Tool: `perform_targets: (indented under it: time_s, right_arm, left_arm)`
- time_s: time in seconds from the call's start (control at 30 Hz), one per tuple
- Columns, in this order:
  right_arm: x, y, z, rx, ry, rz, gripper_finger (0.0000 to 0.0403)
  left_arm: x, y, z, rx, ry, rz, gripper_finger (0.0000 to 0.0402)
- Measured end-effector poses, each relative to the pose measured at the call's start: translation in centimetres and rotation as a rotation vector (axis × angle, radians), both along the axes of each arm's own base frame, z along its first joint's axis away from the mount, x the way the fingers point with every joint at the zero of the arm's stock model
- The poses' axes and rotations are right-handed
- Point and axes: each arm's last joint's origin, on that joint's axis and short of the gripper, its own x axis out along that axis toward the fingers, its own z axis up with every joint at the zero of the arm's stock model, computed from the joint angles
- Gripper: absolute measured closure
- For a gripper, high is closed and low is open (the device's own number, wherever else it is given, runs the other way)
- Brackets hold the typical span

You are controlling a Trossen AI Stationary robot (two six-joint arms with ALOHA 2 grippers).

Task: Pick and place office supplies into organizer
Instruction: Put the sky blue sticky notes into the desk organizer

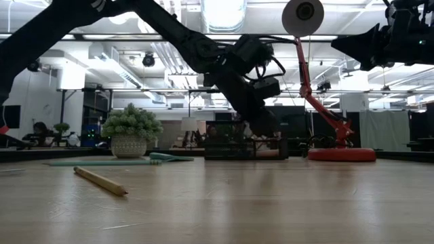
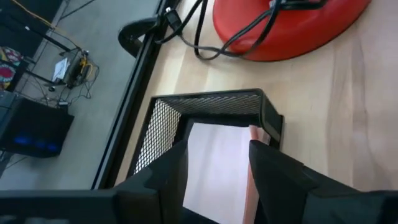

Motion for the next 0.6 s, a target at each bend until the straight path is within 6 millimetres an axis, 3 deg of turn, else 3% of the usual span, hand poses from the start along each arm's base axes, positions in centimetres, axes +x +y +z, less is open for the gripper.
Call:
perform_targets:
  time_s: [0.23, 0.6]
  right_arm:
    - [0.0, 0.0, 0.0, -0.007, 0.002, -0.001, 0.0394]
    - [0.0, 0.0, 0.0, -0.007, 0.003, -0.002, 0.0394]
  left_arm:
    - [0.3, -1.5, 0.4, -0.022, -0.016, -0.065, 0.0244]
    - [0.5, -5.8, 1.1, 0.001, 0.04, -0.194, 0.0244]
